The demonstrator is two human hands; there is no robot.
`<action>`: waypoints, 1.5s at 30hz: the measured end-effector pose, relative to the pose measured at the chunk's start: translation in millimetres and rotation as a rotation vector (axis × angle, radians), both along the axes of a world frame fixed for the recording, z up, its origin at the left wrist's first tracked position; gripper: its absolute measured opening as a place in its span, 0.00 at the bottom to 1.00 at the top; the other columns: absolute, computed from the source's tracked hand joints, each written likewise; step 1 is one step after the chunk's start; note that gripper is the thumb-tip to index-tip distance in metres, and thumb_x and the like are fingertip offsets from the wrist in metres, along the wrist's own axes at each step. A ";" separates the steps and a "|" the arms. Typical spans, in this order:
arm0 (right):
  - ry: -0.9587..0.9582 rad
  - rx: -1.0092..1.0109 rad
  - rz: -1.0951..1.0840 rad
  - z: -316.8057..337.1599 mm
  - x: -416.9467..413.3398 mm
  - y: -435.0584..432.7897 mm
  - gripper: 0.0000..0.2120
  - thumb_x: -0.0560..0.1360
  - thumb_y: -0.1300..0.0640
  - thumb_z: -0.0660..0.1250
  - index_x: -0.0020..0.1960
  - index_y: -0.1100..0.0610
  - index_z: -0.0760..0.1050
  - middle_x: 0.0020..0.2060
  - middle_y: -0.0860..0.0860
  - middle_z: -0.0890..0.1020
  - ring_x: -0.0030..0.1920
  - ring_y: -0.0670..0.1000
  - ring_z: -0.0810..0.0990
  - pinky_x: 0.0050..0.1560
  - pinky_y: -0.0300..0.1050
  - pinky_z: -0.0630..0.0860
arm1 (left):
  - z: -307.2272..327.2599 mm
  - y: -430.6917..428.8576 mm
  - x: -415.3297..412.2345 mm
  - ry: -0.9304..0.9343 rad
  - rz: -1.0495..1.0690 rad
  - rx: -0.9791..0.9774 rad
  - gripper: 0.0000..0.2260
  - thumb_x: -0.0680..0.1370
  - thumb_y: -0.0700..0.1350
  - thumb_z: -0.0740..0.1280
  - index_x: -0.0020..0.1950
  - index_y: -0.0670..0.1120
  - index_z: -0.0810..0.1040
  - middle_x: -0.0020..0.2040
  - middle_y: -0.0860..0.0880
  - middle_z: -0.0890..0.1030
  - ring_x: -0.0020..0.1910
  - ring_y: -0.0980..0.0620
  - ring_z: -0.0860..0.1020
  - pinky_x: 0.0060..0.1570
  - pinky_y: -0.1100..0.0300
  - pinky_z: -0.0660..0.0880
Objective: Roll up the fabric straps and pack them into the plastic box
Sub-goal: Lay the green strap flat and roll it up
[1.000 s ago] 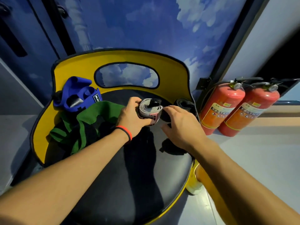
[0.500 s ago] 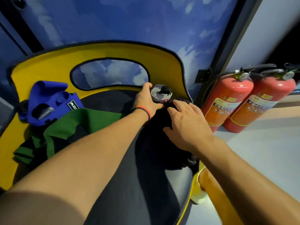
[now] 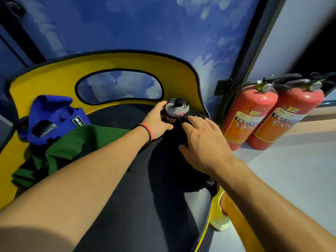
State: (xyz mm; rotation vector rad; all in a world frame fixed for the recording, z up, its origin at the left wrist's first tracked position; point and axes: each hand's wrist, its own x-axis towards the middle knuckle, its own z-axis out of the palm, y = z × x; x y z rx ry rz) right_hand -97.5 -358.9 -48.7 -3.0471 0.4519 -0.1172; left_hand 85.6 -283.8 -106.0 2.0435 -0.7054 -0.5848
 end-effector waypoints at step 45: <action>-0.018 1.345 -0.267 -29.4 103.9 180.0 0.03 0.77 0.68 0.70 0.48 0.68 0.80 0.44 0.62 0.85 0.41 0.53 0.86 0.41 0.43 0.84 | 44.3 280.7 4.0 0.086 -0.024 0.190 0.20 0.81 0.35 0.63 0.70 0.53 0.73 0.58 0.53 0.84 0.27 0.63 0.76 0.30 0.70 0.71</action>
